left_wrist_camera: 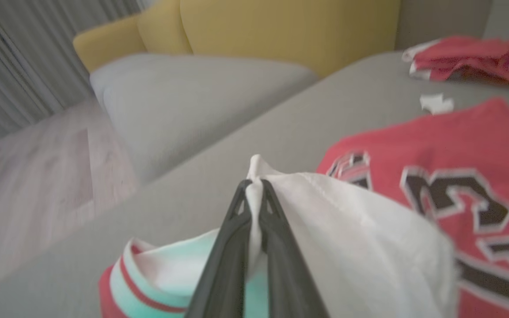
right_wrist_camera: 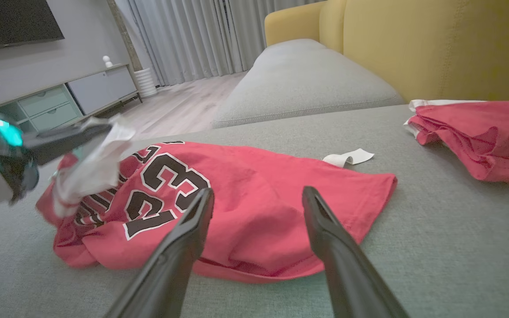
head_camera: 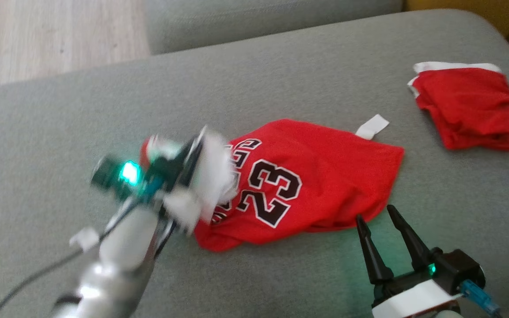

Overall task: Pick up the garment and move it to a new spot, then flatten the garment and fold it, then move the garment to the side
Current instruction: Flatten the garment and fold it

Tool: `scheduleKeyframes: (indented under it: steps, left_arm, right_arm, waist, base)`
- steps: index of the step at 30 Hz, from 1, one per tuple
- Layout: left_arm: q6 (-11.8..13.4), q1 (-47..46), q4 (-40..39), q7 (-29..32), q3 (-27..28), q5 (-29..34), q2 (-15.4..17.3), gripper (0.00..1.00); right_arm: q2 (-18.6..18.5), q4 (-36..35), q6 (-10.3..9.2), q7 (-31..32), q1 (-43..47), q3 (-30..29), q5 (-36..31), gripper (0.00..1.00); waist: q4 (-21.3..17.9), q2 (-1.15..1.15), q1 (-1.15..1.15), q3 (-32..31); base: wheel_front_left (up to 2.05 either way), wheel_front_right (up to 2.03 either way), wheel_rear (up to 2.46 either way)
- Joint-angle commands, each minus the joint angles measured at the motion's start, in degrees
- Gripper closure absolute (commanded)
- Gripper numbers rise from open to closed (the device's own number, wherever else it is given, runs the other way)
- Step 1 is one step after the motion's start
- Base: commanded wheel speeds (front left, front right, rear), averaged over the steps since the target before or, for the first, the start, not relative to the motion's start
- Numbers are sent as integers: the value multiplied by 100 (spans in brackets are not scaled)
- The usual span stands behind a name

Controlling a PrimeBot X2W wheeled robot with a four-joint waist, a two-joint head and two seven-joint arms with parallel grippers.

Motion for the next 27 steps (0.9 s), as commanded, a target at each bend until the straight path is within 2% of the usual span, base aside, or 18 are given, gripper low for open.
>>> scheduleKeyframes:
  steps: [1,5,9,13,17,21,24,27]
  left_arm:
    - [-31,-556,-351,-100,100,-26,12,100]
    - [-139,-1197,-1193,-141,-303,-104,-113,100]
    - [-155,-1912,-1965,-42,-787,-459,-196,100]
    - [-157,-2790,-2274,192,-1105,-815,-218,100]
    - [-130,-3636,-1897,283,-971,-937,-248,100]
    - [183,-4247,-959,304,-861,-823,-261,100]
    - [381,-4343,-104,276,-855,-729,-170,100]
    - [393,-4028,603,241,-887,-761,-42,100]
  right_arm:
    - [-17,-143,-4,-63,-140,124,30,0]
    - [44,-116,-4,-63,-138,150,39,0]
    - [108,-76,-4,-63,-96,179,60,0]
    - [163,-35,-4,-63,-10,221,86,0]
    - [200,-19,-4,-63,49,266,100,0]
    - [223,-11,-4,-63,74,303,96,0]
    - [237,-24,-4,-63,76,294,94,0]
    - [250,-59,-4,-63,72,266,111,0]
  waist:
    - [-120,0,0,-122]
    - [-376,0,0,-315]
    - [-723,0,0,-505]
    - [-1064,0,0,-687]
    - [-1327,0,0,-783]
    - [-1428,0,0,-824]
    - [-1415,0,0,-816]
    - [-1318,0,0,-768]
  base:
    - [0,0,0]
    - [0,0,0]
    - [0,0,0]
    - [0,0,0]
    - [0,0,0]
    - [0,0,0]
    - [0,0,0]
    - [0,0,0]
